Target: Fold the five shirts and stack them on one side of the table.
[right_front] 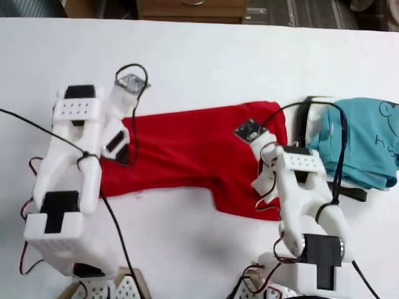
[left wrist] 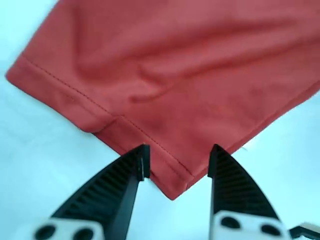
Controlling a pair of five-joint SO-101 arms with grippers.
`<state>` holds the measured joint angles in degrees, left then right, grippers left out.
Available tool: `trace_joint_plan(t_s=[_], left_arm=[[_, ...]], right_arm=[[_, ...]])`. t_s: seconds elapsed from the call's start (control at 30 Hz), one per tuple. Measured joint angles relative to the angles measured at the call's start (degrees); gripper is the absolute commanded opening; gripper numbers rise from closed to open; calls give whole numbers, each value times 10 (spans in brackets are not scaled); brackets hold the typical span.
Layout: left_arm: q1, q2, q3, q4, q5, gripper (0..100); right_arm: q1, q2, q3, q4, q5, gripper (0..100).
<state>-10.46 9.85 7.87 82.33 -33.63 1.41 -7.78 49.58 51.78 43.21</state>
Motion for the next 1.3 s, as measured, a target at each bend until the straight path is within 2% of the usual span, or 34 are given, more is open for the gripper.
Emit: trace_joint_plan(t_s=[0.2,0.37,0.67,1.17,1.3], left_arm=[[0,0,91,-55,12,216],[-11,0,137,-62,12,215],[-103,0,137,-67,-36,215],[-112,0,142,-56,-41,215],[-134,0,142,-64,-70,215]], right_arm=[[1,-13,21,-64,-27,20],[1,-13,25,-78,-27,20],[-3,-13,25,-79,-27,20],[-3,-13,25,-79,-27,20],[-3,-13,25,-79,-27,20]])
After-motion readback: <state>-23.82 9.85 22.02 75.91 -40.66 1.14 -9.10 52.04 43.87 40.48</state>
